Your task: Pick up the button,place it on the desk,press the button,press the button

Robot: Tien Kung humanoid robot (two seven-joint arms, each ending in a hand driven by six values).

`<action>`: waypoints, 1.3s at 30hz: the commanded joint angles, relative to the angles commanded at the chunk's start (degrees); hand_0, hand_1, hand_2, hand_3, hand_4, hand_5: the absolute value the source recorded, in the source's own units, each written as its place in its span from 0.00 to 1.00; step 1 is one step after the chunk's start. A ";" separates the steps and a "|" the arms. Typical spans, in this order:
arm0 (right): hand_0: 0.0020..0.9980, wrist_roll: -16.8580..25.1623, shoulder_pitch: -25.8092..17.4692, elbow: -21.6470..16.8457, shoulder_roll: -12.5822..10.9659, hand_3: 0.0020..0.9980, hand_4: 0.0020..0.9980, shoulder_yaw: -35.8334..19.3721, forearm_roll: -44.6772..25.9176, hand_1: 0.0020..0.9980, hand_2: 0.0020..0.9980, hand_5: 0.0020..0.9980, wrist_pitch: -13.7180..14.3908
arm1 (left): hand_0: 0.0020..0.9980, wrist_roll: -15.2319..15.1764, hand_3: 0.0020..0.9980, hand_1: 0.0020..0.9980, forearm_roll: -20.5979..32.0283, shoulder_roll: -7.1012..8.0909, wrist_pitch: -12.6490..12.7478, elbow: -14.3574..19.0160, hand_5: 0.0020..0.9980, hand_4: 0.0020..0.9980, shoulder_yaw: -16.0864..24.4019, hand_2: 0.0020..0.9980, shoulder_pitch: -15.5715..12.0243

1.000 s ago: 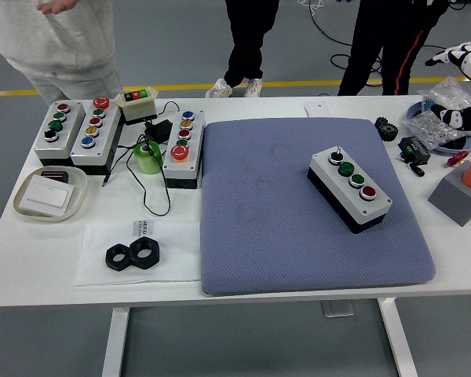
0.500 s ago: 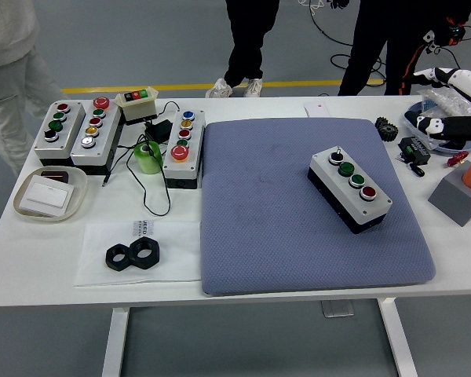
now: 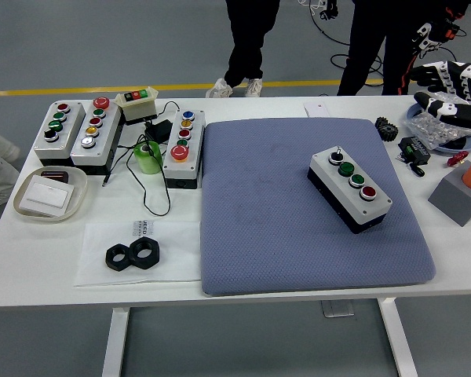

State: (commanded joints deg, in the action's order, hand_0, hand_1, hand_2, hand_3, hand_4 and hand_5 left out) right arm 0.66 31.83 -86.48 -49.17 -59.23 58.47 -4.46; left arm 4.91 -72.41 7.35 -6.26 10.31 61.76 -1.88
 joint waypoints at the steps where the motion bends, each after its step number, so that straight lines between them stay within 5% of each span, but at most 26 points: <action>1: 0.90 -0.01 0.00 0.01 -0.01 0.80 0.64 0.00 0.04 0.86 0.83 0.51 0.01 | 0.74 0.01 0.95 0.91 -0.04 0.00 0.00 0.00 1.00 0.61 0.03 0.99 0.01; 21: 0.90 -0.47 -0.09 0.40 -0.03 0.80 0.64 -0.75 2.15 0.85 0.82 0.50 0.40 | 0.74 0.27 0.95 0.91 -0.58 -0.32 -0.07 0.00 1.00 0.61 0.57 0.99 0.30; 30: 0.90 -0.29 0.08 0.54 -0.81 0.80 0.64 1.95 -6.99 0.85 0.82 0.51 -0.30 | 0.74 0.32 0.95 0.91 -0.79 -0.14 -0.12 0.00 1.00 0.61 0.64 0.99 0.09; 31: 0.91 -0.03 0.02 0.57 -0.89 0.82 0.73 2.21 -8.42 0.87 0.85 0.87 -0.93 | 0.74 0.31 0.95 0.91 -0.61 -0.10 -0.09 0.00 1.00 0.61 0.48 0.99 0.07; 39: 0.92 0.18 0.13 1.37 -1.08 0.83 0.74 2.42 -10.71 0.87 0.86 0.92 -2.28 | 0.74 0.35 0.95 0.91 -0.90 0.06 -0.15 0.00 1.00 0.61 0.59 0.99 -0.02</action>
State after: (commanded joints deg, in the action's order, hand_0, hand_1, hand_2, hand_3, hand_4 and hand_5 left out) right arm 0.84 31.96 -85.11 -50.26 -56.81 47.76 -6.74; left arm 5.25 -73.30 7.42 -6.41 10.31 62.35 -1.90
